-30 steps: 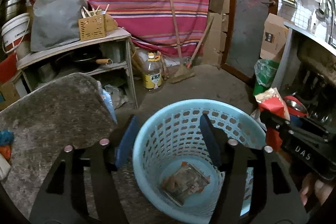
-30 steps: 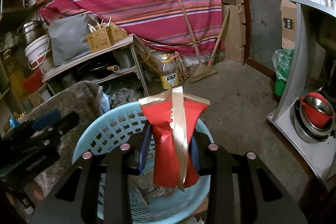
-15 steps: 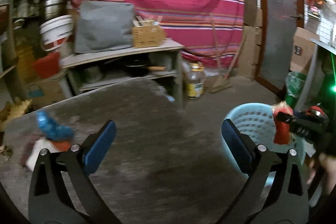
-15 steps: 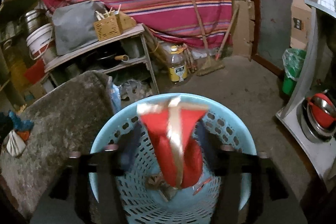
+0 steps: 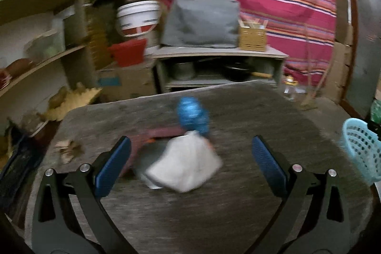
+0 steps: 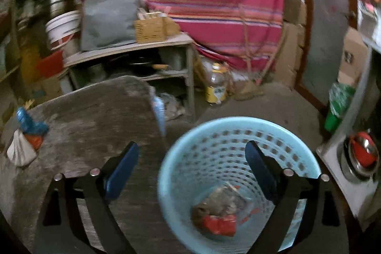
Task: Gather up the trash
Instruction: 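Carry both items over the blue basket and open both grippers to drop them, then grasp the second beige crumpled paper on the table with the left gripper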
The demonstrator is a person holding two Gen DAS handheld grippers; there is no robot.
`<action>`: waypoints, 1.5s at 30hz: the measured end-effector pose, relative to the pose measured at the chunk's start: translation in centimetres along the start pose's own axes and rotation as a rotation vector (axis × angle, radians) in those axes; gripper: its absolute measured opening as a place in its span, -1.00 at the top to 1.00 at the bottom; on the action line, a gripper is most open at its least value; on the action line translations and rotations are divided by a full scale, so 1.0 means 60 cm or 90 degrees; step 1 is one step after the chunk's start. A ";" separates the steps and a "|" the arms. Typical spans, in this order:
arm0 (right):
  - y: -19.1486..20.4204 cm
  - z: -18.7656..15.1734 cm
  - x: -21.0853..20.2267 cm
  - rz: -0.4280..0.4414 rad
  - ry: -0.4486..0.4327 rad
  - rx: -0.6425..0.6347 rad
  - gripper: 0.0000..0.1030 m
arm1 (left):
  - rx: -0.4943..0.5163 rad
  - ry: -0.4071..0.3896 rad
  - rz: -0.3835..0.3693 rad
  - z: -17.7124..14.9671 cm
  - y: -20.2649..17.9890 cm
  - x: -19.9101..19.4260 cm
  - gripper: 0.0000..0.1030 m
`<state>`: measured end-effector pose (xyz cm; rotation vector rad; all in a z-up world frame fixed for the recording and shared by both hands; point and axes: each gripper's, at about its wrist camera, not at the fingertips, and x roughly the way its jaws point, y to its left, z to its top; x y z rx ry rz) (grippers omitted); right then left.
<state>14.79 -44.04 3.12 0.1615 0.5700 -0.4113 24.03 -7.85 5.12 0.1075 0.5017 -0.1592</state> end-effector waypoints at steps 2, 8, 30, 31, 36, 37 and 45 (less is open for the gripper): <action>0.034 0.000 -0.006 0.016 -0.005 -0.014 -0.74 | -0.010 0.003 0.019 -0.005 0.038 0.003 -0.89; 0.154 -0.003 -0.020 0.079 -0.005 -0.060 -0.74 | -0.018 0.010 0.055 -0.027 0.114 0.006 -0.89; 0.400 -0.021 0.008 0.177 -0.024 -0.130 -0.92 | -0.066 0.059 0.161 -0.071 0.319 0.061 -0.89; 0.408 -0.020 0.015 0.175 -0.007 -0.131 -0.92 | -0.071 0.058 0.162 -0.071 0.325 0.063 -0.89; 0.437 -0.025 0.040 0.184 0.037 -0.140 -0.92 | -0.087 0.067 0.173 -0.071 0.354 0.081 -0.89; 0.438 -0.028 0.041 0.184 0.037 -0.143 -0.92 | -0.091 0.069 0.179 -0.070 0.361 0.087 -0.89; 0.460 -0.026 0.058 0.180 0.034 -0.132 -0.92 | -0.104 0.093 0.181 -0.060 0.400 0.145 -0.89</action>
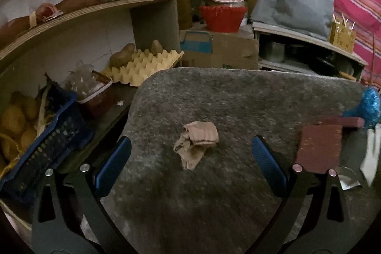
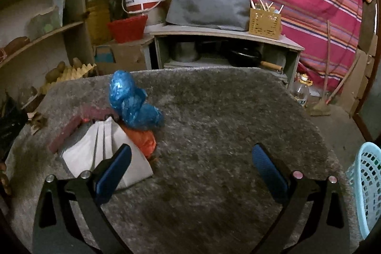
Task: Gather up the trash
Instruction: 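Grasp the second beige crumpled paper on the table with the left gripper, then grasp the white paper sheet with the right gripper while the left holds the beige paper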
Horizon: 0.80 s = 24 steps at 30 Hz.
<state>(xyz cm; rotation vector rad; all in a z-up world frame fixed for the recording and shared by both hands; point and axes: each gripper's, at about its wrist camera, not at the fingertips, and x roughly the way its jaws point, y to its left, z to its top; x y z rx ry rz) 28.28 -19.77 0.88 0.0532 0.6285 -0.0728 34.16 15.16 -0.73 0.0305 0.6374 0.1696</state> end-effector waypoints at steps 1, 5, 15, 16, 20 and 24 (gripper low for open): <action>0.005 0.001 0.002 -0.002 -0.003 -0.006 -0.92 | 0.005 0.005 0.003 0.001 -0.002 0.009 -0.89; 0.020 0.002 0.007 -0.005 -0.001 -0.036 -0.92 | 0.013 0.025 -0.009 0.003 -0.008 0.034 -0.89; 0.044 -0.003 0.011 0.014 0.014 -0.071 -0.92 | -0.019 0.080 -0.074 0.004 0.011 0.087 0.28; 0.046 -0.003 0.011 0.015 0.014 -0.072 -0.92 | -0.019 0.083 -0.085 0.002 0.011 0.087 0.28; 0.055 -0.002 0.006 0.033 0.009 -0.071 -0.92 | 0.012 0.053 -0.059 -0.001 0.003 0.065 0.29; 0.071 -0.001 0.005 0.051 0.009 -0.079 -0.92 | 0.030 0.032 -0.036 -0.010 0.010 0.028 0.29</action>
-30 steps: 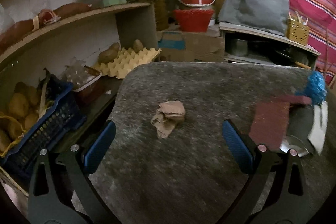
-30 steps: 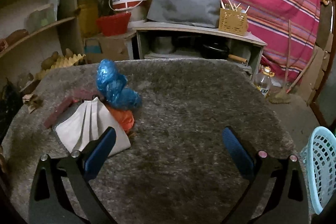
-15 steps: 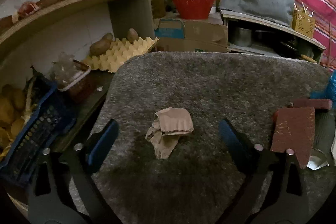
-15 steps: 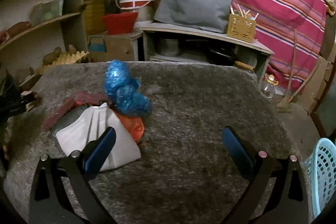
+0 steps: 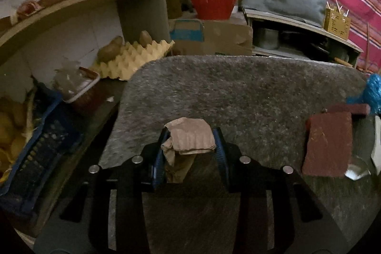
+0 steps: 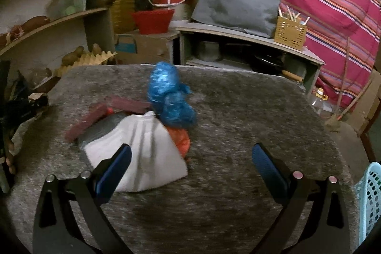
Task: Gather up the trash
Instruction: 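Grasp the white paper sheet with the right gripper while the left holds the beige paper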
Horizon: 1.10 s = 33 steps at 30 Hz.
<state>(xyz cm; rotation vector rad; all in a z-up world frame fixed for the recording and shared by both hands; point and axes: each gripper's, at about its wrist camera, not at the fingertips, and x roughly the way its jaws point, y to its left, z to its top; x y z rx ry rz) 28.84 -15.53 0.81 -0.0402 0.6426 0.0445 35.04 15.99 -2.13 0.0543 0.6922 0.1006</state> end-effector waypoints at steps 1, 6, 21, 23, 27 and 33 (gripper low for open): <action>0.006 0.000 0.001 0.003 0.001 -0.004 -0.92 | 0.000 -0.002 0.003 -0.002 0.003 -0.007 0.29; 0.037 0.004 0.015 0.016 0.004 -0.030 -0.89 | -0.007 -0.014 0.008 -0.020 0.015 -0.054 0.29; -0.022 -0.004 -0.042 0.095 -0.024 -0.004 0.71 | -0.019 -0.056 -0.018 -0.006 -0.012 -0.132 0.29; -0.053 -0.005 -0.061 0.086 -0.031 0.007 0.71 | -0.016 -0.063 -0.027 -0.002 -0.029 -0.139 0.29; -0.110 -0.009 -0.088 0.055 -0.043 0.027 0.71 | -0.001 -0.077 -0.042 0.008 -0.081 -0.157 0.29; -0.205 -0.019 -0.121 0.007 -0.054 0.067 0.71 | 0.028 -0.099 -0.073 0.024 -0.176 -0.185 0.29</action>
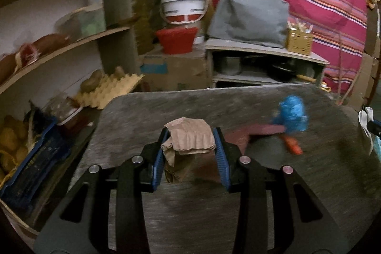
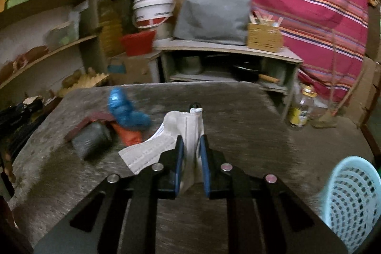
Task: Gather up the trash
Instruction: 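Grasp the white paper sheet with the right gripper while the left holds the beige paper, then carry both items over the blue basket and open both grippers to drop them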
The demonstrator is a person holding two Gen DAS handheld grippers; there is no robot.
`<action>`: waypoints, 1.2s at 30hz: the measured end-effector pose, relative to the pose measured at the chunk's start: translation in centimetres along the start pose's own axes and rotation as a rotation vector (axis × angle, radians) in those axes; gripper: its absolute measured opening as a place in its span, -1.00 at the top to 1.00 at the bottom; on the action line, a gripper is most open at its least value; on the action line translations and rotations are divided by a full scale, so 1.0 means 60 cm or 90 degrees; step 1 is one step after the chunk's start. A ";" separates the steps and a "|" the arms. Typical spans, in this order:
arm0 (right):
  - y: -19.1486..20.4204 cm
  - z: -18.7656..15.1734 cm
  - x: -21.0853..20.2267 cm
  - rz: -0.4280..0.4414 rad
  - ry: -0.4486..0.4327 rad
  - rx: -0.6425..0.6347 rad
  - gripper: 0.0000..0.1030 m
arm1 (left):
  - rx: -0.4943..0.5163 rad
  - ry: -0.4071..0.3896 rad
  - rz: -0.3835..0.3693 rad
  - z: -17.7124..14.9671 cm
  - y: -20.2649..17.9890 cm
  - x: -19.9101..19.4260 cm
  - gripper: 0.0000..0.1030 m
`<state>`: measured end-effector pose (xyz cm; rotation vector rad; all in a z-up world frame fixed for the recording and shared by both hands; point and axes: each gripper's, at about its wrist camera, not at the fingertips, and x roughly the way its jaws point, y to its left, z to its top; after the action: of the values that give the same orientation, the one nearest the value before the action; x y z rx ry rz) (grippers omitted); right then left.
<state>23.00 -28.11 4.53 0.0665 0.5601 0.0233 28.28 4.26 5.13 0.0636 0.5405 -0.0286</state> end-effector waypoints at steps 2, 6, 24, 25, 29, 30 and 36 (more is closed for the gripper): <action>-0.024 0.000 -0.010 -0.012 -0.004 0.012 0.71 | 0.010 -0.003 -0.015 0.005 -0.038 -0.001 0.29; -0.084 -0.004 -0.038 -0.041 -0.013 0.037 0.71 | 0.028 -0.010 -0.041 0.012 -0.108 -0.005 0.29; -0.357 -0.091 -0.178 -0.210 -0.008 0.122 0.71 | 0.158 -0.026 -0.228 -0.036 -0.511 -0.070 0.29; -0.377 -0.098 -0.186 -0.216 -0.009 0.134 0.71 | 0.163 -0.023 -0.240 -0.040 -0.533 -0.074 0.29; -0.435 -0.118 -0.208 -0.229 -0.013 0.175 0.71 | 0.174 -0.009 -0.290 -0.053 -0.611 -0.085 0.29; -0.447 -0.122 -0.211 -0.232 -0.013 0.183 0.71 | 0.178 -0.005 -0.302 -0.057 -0.634 -0.089 0.29; -0.474 -0.137 -0.208 -0.240 -0.001 0.199 0.71 | 0.205 0.005 -0.364 -0.081 -0.749 -0.111 0.28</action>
<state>8.18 -56.51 2.20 0.2648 0.5632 -0.4318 18.09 -40.20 2.05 0.2224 0.5435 -0.6737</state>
